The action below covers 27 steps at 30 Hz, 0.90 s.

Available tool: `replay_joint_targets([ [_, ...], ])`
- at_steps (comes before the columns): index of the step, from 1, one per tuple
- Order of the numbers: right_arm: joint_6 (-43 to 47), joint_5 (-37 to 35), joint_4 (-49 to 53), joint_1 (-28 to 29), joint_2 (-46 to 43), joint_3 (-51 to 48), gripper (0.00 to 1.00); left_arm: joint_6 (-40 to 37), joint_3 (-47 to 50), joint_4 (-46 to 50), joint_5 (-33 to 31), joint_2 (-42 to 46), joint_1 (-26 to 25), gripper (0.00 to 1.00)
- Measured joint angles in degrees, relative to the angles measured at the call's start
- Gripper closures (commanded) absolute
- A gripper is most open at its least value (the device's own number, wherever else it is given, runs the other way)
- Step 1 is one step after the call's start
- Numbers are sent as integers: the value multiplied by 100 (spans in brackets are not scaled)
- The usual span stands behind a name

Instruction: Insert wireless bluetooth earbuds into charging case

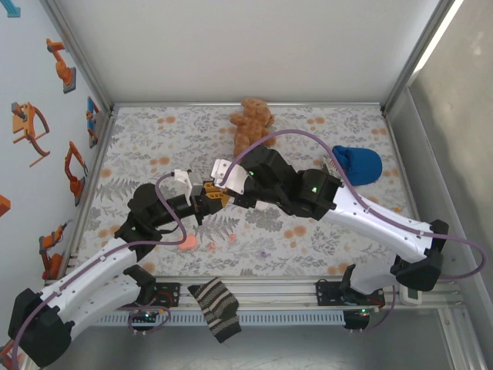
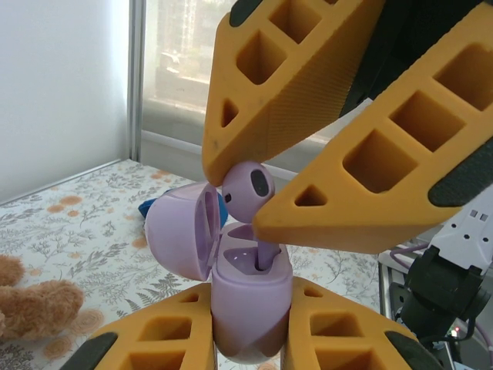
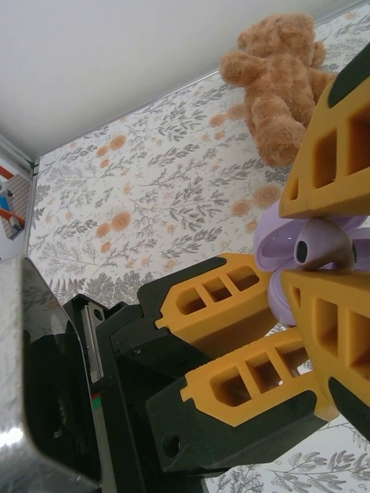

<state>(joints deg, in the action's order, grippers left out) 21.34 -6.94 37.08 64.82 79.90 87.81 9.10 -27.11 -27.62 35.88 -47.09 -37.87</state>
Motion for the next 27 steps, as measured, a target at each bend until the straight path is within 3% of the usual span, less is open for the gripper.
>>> replay_joint_targets([
  [17,-212,0,-15,0,-140,0,67,-4,0,-2,0,0,-4,100],
  [27,-732,-83,-289,-2,-708,2,47,-44,0,-70,-9,9,-35,100],
])
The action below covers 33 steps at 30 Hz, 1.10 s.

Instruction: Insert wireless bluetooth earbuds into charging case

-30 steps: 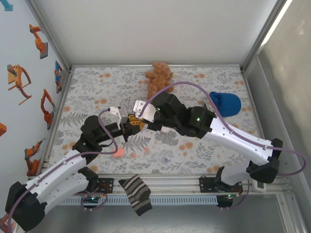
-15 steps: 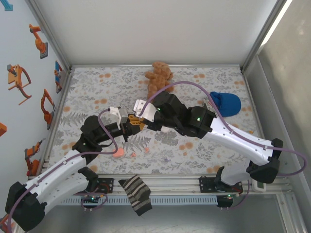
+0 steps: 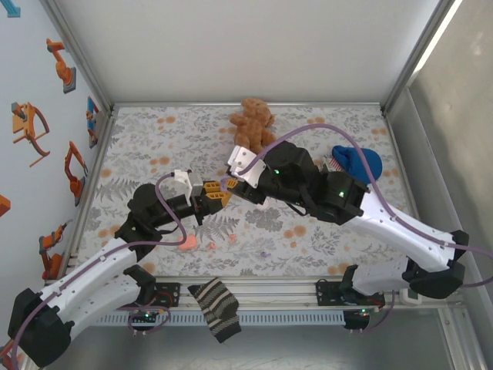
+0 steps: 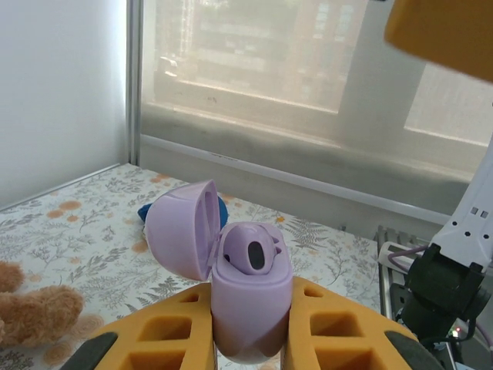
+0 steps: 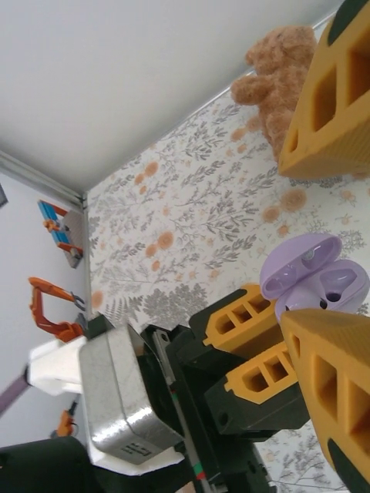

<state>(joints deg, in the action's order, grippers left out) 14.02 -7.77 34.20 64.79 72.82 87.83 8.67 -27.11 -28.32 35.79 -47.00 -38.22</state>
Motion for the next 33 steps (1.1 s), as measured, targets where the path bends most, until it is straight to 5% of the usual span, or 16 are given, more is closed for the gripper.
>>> replay_joint_targets([
  [7,-623,-341,-70,-140,-382,-74,35,-2,0,-79,-72,190,-2,100],
  [19,-2227,-146,87,-1169,-811,-828,2,-155,0,151,-210,748,-2,100],
  [33,-3794,798,949,-1674,-601,-1740,10,-326,0,575,-323,1478,-7,100],
])
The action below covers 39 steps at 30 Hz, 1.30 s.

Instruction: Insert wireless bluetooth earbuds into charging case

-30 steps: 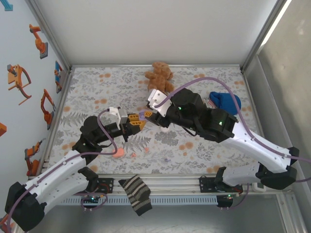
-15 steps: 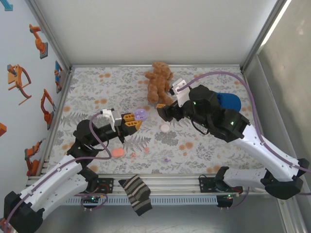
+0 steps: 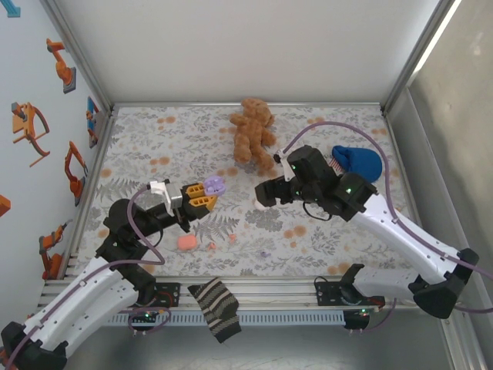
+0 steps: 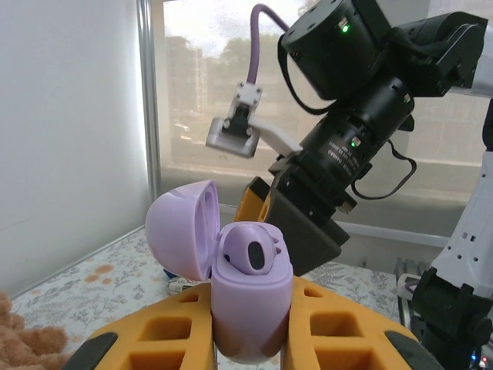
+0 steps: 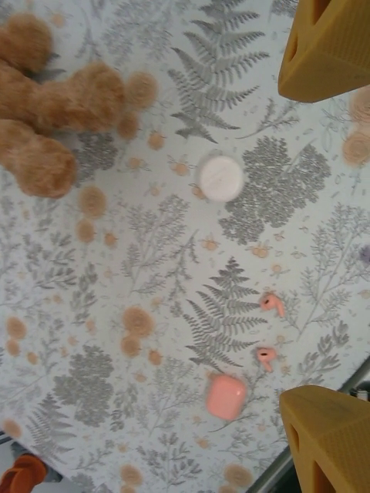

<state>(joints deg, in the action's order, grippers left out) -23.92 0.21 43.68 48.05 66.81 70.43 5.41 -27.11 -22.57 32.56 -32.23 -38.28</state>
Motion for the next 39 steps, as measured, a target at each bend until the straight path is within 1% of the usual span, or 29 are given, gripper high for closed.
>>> replay_joint_targets([
  [3,-278,240,98,0,87,-262,16,-31,0,72,-15,111,0,100],
  [5,-476,409,153,0,170,-444,23,-48,0,105,-24,170,0,100],
  [9,-796,654,306,0,398,-638,32,-103,0,184,-52,267,0,100],
  [16,-1228,852,348,83,686,-990,41,-127,2,280,-90,354,0,100],
  [20,-1325,828,363,361,1043,-1071,43,-127,2,295,-116,369,0,100],
  [25,-1292,789,367,717,1692,-1071,44,-127,4,308,-131,391,0,100],
  [36,-953,793,365,883,2516,-1071,45,-142,24,470,-197,586,0,100],
  [39,-883,796,363,990,2726,-1086,47,-162,24,527,-223,619,0,100],
])
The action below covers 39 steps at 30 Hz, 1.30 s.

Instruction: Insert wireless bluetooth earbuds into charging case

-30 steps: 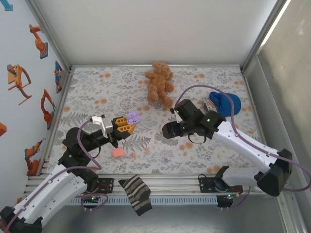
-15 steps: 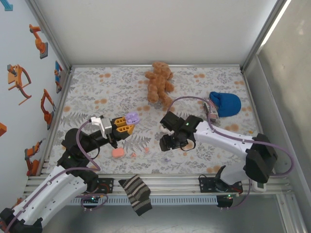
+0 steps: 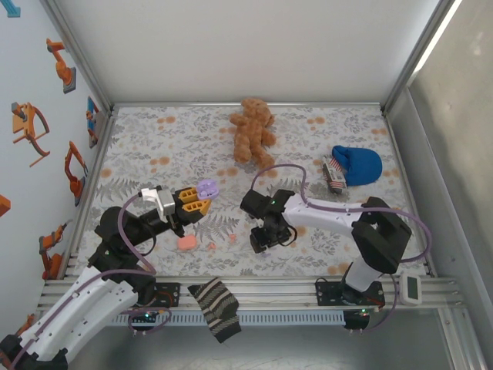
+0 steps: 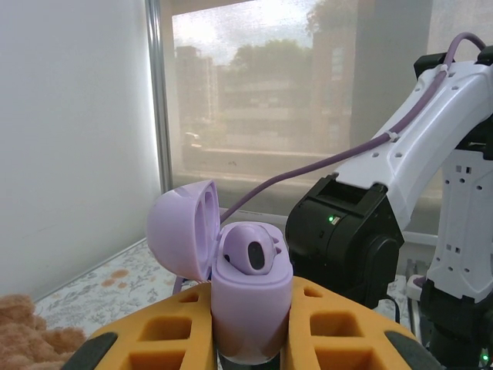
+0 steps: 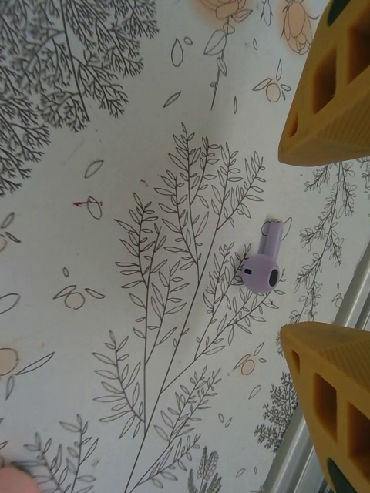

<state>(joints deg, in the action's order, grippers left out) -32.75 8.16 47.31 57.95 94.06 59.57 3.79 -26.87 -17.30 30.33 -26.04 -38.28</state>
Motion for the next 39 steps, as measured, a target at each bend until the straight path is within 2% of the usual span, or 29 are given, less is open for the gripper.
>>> replay_joint_targets([
  [16,426,42,-17,306,518,15,61,-24,0,164,-74,-2,0,100],
  [39,546,39,-22,369,804,210,66,-24,0,190,-79,-31,0,100],
])
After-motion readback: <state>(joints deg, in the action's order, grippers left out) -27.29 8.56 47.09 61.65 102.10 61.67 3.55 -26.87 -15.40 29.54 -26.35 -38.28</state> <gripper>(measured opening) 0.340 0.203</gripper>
